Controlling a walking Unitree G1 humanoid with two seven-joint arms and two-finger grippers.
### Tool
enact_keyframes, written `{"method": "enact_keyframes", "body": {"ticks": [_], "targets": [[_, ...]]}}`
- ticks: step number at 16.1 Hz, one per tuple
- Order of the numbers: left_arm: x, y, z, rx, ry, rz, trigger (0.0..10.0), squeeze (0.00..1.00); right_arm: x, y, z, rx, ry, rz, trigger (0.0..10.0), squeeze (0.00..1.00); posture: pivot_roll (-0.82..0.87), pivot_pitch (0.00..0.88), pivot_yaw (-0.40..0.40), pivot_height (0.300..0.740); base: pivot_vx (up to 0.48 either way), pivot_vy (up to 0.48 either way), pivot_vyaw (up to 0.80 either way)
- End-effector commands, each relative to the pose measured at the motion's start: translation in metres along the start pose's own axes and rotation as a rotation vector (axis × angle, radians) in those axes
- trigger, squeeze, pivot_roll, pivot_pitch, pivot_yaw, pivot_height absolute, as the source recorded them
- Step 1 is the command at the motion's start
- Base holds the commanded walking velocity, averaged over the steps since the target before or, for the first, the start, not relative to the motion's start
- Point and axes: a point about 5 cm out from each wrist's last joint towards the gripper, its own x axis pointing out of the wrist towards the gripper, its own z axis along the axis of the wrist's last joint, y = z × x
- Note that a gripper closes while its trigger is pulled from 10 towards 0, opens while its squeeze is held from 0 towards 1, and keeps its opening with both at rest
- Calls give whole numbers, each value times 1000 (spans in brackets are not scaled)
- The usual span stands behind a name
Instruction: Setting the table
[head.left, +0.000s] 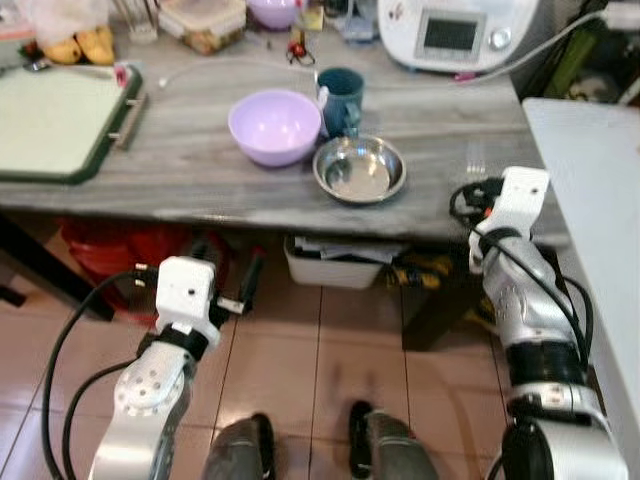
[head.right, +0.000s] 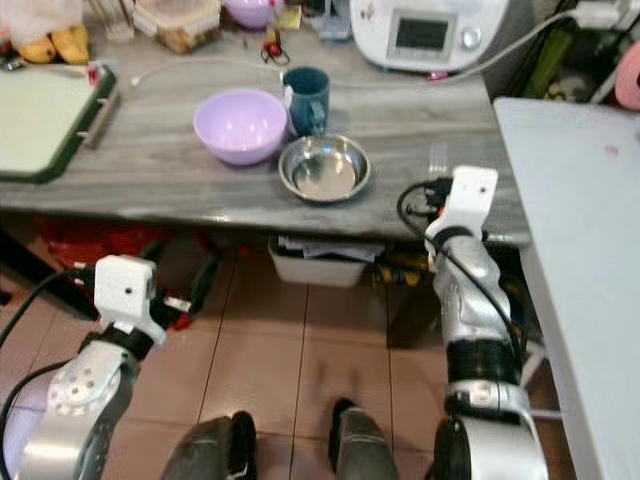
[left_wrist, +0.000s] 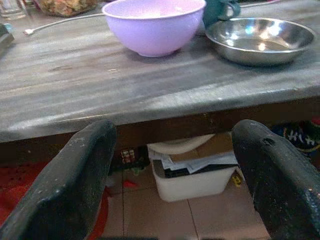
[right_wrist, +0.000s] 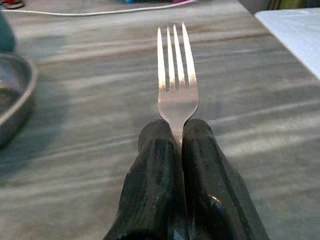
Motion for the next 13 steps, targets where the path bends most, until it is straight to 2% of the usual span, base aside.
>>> {"method": "enact_keyframes", "body": {"ticks": [1, 6, 13], "targets": [[-2, 1, 2, 2, 1, -2, 10000, 0, 3, -2, 6, 11, -24, -1, 0, 0, 90, 243, 15, 740, 0, 0, 0], [-14, 4, 4, 18, 39, -19, 10000, 0, 21, 3, 17, 55, -32, 15, 0, 0, 135, 278, 52, 740, 0, 0, 0], [-17, 6, 7, 28, 65, -37, 10000, 0, 39, 34, 42, 118, -54, 110, 0, 0, 156, 291, 73, 740, 0, 0, 0]]}}
